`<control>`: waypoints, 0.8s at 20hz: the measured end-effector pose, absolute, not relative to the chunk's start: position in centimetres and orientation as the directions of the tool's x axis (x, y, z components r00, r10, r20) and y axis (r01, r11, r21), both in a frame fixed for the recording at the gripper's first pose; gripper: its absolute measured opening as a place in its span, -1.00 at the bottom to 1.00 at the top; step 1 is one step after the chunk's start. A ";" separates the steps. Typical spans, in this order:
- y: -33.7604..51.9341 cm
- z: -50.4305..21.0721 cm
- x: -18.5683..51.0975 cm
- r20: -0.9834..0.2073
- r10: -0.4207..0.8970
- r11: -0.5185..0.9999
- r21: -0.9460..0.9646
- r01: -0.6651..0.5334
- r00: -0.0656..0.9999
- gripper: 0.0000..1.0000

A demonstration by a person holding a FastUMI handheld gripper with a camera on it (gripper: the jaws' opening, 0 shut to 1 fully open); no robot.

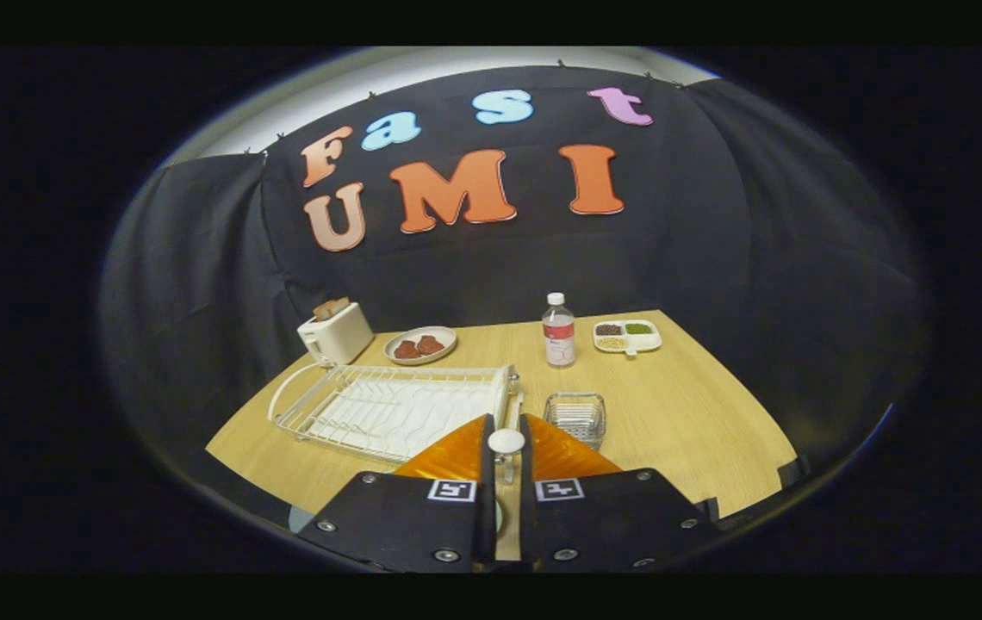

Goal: Take the plate from the dish rack, then take the spoon from the basket and place it into the plate.

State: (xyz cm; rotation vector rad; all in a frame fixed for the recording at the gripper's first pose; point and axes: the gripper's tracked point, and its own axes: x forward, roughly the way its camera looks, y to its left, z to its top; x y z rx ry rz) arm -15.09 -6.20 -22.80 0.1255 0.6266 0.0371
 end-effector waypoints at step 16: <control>4.2 -28.4 -17.6 -0.679 0.373 0.928 0.259 -0.269 0.632 -0.78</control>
